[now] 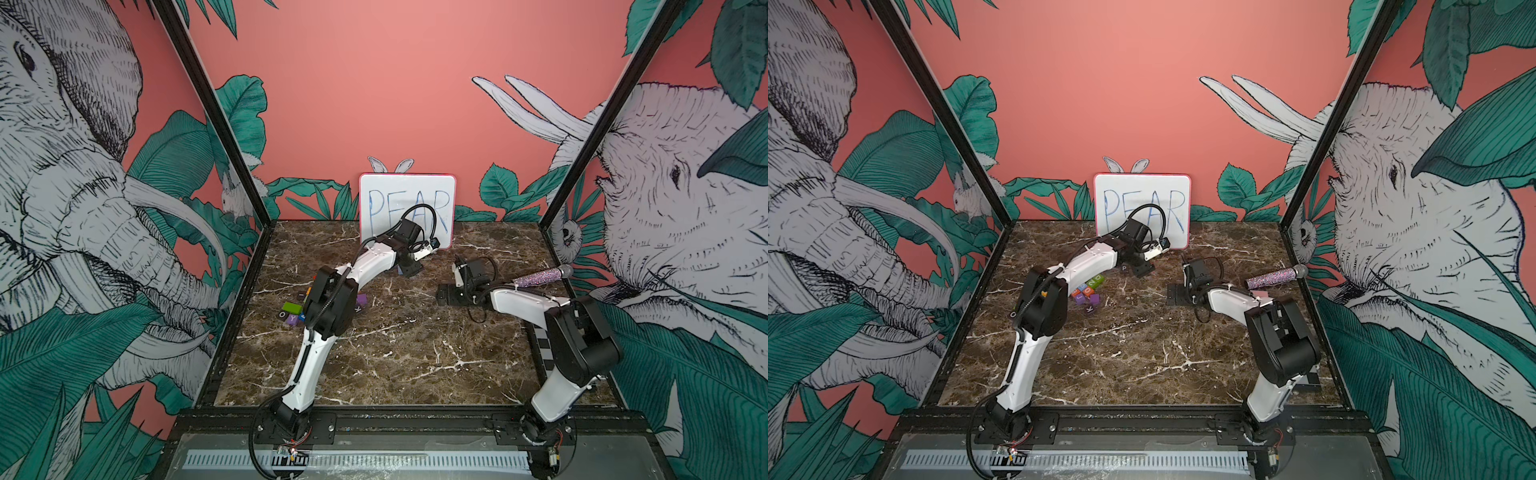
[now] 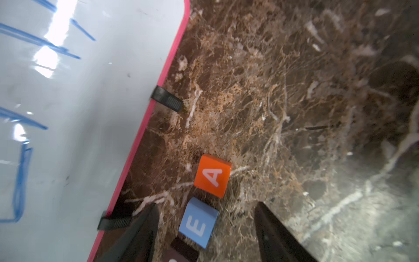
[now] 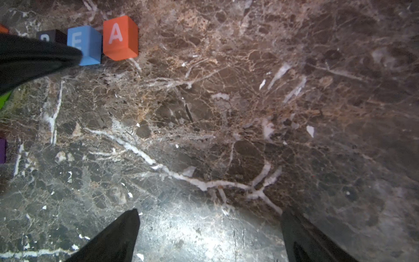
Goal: Spell the uppercase word “pear” with letter blocks
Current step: Place the letter block at the center of the board, then pick up the letter block from the center of the board.
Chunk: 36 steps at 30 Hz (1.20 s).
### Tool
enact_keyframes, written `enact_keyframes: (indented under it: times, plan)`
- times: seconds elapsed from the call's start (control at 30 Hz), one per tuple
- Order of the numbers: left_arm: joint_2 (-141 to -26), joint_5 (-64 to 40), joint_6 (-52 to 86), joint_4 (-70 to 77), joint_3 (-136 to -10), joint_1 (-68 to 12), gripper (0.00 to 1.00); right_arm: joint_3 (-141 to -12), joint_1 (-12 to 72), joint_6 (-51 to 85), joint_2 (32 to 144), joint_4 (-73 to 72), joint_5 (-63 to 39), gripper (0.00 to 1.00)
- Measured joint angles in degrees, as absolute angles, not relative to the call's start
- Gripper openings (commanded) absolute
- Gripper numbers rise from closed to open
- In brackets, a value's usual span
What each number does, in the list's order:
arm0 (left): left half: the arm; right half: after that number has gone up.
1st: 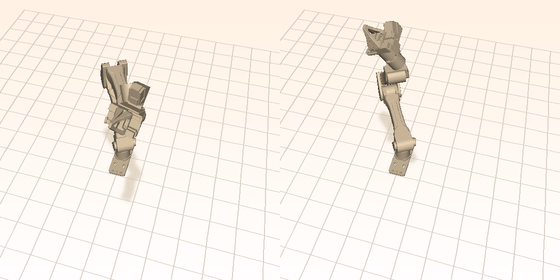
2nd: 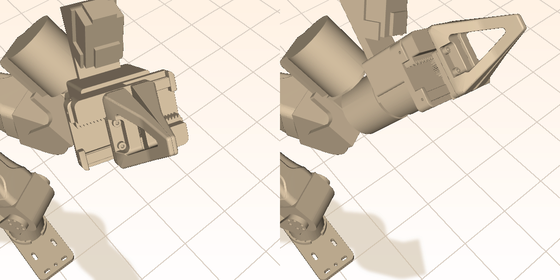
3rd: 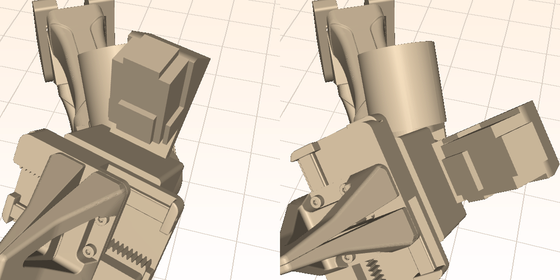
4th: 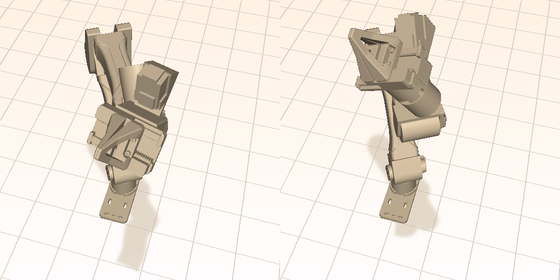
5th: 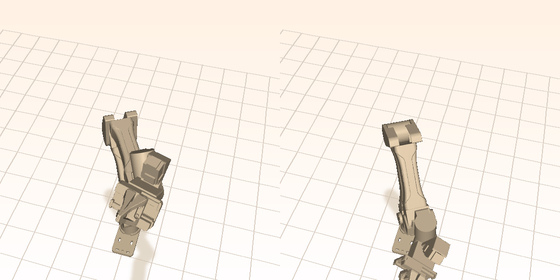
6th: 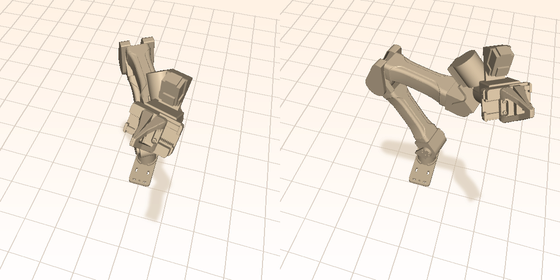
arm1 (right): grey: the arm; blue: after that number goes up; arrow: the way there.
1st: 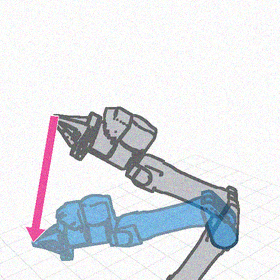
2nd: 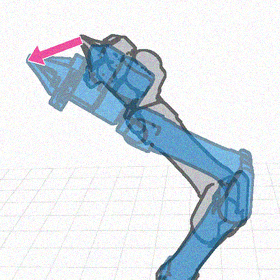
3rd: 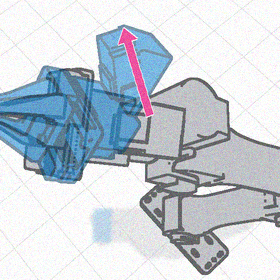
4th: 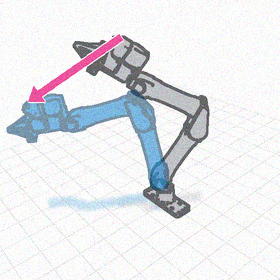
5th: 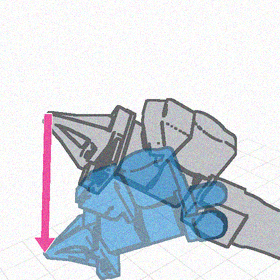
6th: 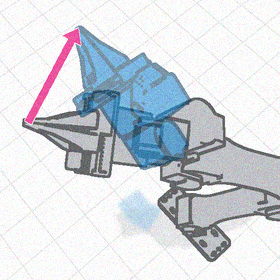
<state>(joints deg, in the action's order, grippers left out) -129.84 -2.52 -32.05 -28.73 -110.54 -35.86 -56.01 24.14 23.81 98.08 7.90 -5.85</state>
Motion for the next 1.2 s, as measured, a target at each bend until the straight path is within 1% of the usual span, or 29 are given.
enact_keyframes:
  times: [0.03, 0.07, 0.2, 0.33, 0.57, 0.77, 0.9, 1.03, 1.2]
  plan:
    - [-128.29, -2.42, -30.81, -27.77, -108.92, -35.86, 0.74, -56.01, 24.14, 23.79, 98.08, 7.88, -6.0, 0.99]
    - [-126.26, -2.31, -29.41, -26.46, -106.65, -35.86, 0.76, -56.01, 24.16, 23.79, 98.08, 7.86, -6.13, 0.99]
    - [-119.72, -1.65, -24.82, -23.62, -99.09, -35.53, 0.76, -56.01, 24.43, 23.7, 97.93, 7.6, -6.22, 0.99]
    - [-115.98, -1.61, -21.52, -23.38, -94.0, -34.52, 0.77, -56.66, 25.47, 24.03, 97.65, 7.79, -5.74, 0.99]
    - [-111.72, -2.37, -14.76, -24.08, -87.31, -27.0, 0.77, -66.13, 30.52, 27.11, 99.77, 9.23, -4.84, 0.99]
    - [-111.53, -3.86, -11.99, -25.63, -86.91, -19.49, 0.76, -74.15, 35.46, 29.02, 104.64, 10.02, -4.73, 0.99]
    - [-113.03, -4.95, -11.79, -27.77, -89.6, -15.7, 0.76, -79.77, 37.67, 29.36, 108.4, 10.39, -4.99, 0.99]
    - [-117.1, -5.39, -11.77, -30.15, -95.44, -13.58, 0.76, -81.54, 38.22, 29.34, 109.4, 10.59, -4.97, 0.99]
    - [-122.32, -5.37, -11.81, -32.82, -100.86, -13.1, 0.76, -81.78, 38.22, 28.99, 109.69, 11.05, -4.91, 0.99]
